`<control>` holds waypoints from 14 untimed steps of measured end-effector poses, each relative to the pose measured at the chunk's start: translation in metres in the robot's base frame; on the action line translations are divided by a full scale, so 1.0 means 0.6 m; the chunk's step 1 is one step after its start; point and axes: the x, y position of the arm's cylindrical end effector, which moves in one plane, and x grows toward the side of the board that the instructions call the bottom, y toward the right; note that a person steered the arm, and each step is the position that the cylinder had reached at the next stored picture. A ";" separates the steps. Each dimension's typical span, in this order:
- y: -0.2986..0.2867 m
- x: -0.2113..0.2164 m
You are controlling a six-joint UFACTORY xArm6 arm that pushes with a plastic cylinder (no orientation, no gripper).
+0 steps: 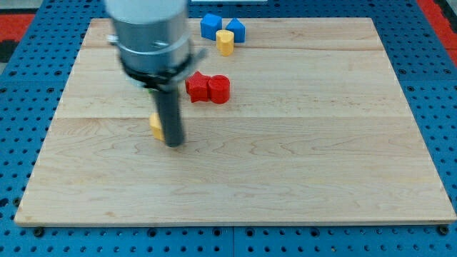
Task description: Move the yellow hexagon left to the yellow heart
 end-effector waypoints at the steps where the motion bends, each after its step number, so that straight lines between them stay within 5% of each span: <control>1: -0.158 -0.010; 3: 0.027 0.080; 4: 0.032 0.006; 5: -0.011 -0.060; 10: -0.085 -0.090; 11: -0.161 -0.120; 12: -0.178 -0.215; 13: -0.155 -0.233; 14: -0.157 -0.132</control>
